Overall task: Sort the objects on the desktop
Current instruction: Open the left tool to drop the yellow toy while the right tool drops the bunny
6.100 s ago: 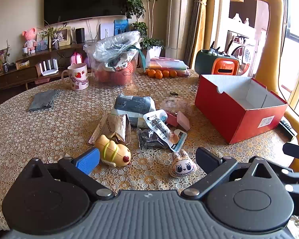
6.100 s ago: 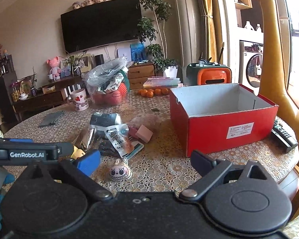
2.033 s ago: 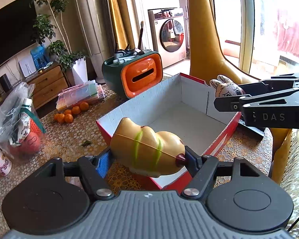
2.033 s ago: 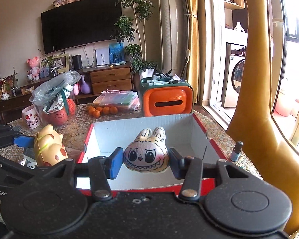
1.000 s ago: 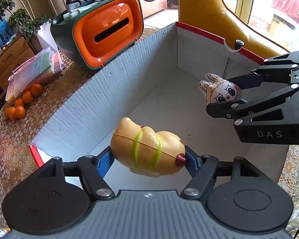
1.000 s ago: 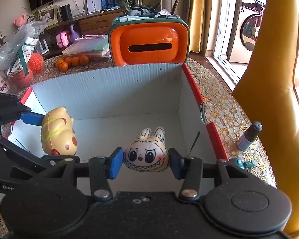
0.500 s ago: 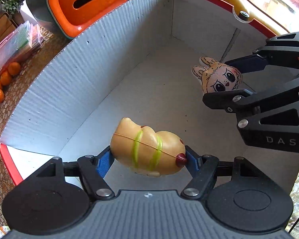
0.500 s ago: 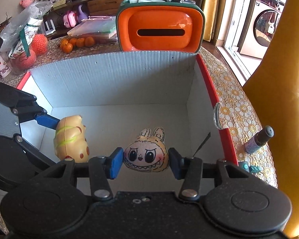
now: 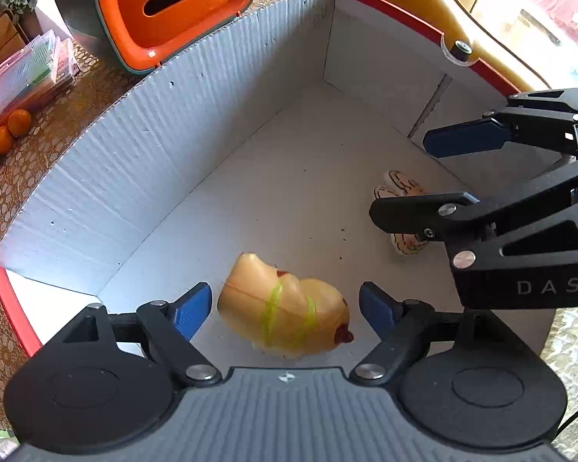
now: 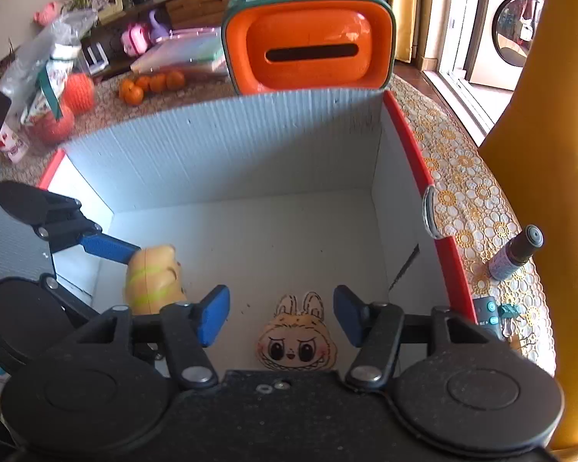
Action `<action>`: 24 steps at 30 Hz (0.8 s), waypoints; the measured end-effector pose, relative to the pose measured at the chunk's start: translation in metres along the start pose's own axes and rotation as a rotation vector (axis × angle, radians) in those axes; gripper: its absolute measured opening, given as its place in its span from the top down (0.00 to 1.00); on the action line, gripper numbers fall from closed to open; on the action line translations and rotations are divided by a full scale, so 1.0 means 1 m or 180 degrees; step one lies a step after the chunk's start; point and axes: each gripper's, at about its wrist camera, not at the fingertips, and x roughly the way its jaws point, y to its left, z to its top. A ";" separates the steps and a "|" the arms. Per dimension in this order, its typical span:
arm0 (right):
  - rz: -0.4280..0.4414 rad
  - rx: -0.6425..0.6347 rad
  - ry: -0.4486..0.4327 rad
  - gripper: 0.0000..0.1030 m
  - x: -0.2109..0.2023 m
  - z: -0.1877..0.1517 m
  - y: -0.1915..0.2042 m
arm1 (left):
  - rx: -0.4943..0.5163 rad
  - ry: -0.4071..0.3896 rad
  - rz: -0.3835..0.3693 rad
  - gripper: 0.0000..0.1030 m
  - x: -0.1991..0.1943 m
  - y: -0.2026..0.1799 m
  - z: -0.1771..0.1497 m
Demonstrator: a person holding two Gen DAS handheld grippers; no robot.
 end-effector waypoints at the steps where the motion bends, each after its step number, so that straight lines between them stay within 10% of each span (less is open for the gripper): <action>1: 0.0018 0.0019 -0.0028 0.37 -0.002 0.000 0.000 | -0.0017 -0.0044 -0.0014 0.19 -0.004 -0.001 -0.002; 24: 0.0252 0.0041 -0.0561 0.20 -0.095 -0.022 0.036 | -0.0393 -0.1110 0.0012 0.19 -0.116 -0.008 -0.076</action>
